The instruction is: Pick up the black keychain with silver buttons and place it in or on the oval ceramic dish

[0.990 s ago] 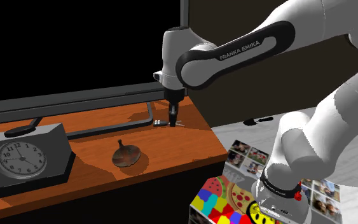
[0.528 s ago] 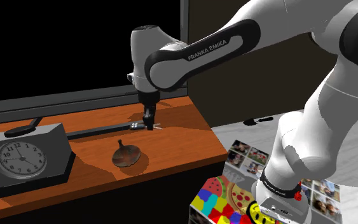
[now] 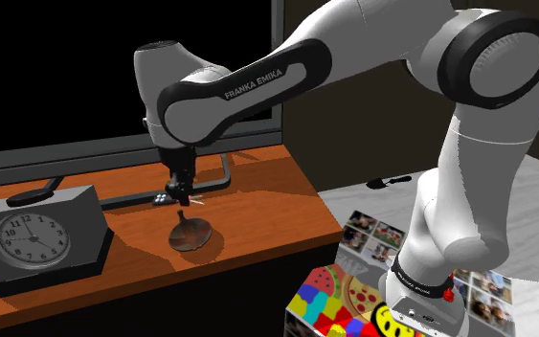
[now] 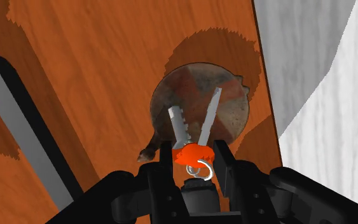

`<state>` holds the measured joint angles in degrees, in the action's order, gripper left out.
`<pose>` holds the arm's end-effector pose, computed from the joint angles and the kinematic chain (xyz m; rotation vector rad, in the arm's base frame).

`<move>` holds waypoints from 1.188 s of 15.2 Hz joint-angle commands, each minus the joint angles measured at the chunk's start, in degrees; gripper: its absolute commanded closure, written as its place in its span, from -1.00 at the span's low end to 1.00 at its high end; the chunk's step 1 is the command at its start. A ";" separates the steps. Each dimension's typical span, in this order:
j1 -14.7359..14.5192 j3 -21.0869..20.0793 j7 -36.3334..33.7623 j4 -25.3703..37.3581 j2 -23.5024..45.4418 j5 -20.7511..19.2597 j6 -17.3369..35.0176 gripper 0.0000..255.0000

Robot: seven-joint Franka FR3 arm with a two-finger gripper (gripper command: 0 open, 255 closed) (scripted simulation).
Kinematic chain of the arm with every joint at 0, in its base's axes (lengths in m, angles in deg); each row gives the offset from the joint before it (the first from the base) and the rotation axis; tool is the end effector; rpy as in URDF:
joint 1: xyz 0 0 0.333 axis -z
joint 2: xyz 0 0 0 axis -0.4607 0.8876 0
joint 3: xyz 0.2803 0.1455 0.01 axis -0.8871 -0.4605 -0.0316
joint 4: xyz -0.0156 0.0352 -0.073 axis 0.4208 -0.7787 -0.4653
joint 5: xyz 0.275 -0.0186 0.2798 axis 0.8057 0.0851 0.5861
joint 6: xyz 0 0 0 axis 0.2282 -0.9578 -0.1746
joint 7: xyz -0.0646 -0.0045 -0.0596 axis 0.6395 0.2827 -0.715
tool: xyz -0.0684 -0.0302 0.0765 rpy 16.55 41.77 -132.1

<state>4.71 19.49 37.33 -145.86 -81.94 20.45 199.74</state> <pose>0.5147 0.3036 0.4662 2.9751 0.9945 0.1143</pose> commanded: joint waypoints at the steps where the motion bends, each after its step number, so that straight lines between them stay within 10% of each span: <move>1: -0.35 -0.20 -0.73 0.91 1.70 -0.34 0.76 1.00; 18: -0.46 -0.03 -1.41 -5.06 5.13 -1.18 10.12 1.00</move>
<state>4.25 19.45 35.92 -150.86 -76.80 19.27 209.78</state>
